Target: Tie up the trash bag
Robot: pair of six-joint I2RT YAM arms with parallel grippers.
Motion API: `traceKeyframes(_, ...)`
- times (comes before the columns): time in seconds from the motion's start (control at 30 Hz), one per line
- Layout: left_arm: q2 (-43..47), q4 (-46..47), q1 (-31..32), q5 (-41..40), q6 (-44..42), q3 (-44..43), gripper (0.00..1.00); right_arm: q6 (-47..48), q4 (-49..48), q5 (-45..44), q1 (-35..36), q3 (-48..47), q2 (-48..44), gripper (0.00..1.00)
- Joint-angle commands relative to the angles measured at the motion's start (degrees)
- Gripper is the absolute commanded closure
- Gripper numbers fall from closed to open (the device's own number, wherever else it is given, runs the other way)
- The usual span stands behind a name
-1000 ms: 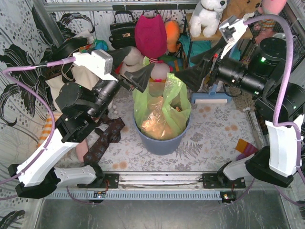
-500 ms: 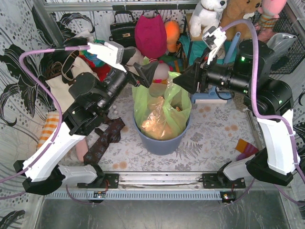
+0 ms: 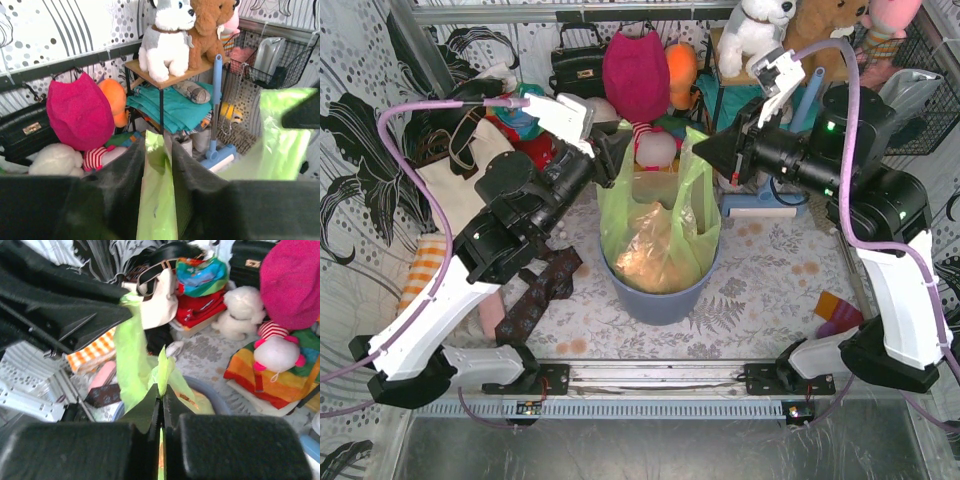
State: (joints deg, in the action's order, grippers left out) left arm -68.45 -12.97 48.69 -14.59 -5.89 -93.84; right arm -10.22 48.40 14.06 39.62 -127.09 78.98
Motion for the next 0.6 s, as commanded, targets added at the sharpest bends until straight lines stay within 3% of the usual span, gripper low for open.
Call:
traceKeyframes(0.0, 1.94, 0.52, -0.24, -0.68, -1.99, 1.39, 0.77, -1.24, -8.40, -9.47, -0.15, 1.40, -0.05, 1.00)
traceKeyframes(0.07, 2.73, 1.24, -0.22, -1.46, -2.15, 2.48, 0.96, -1.06, -10.07, -11.64, -0.15, 1.61, 1.30, 1.00)
traceKeyframes(0.1, 3.21, 1.77, -0.22, -1.82, -2.30, 2.90, 1.00, -0.97, -10.87, -12.12, -0.15, 1.52, 2.14, 1.00)
traceKeyframes(0.57, 9.26, 9.31, -0.26, -3.15, -3.57, 6.28, 1.00, 1.16, -13.91, -14.51, -5.33, -13.14, 12.84, 1.00)
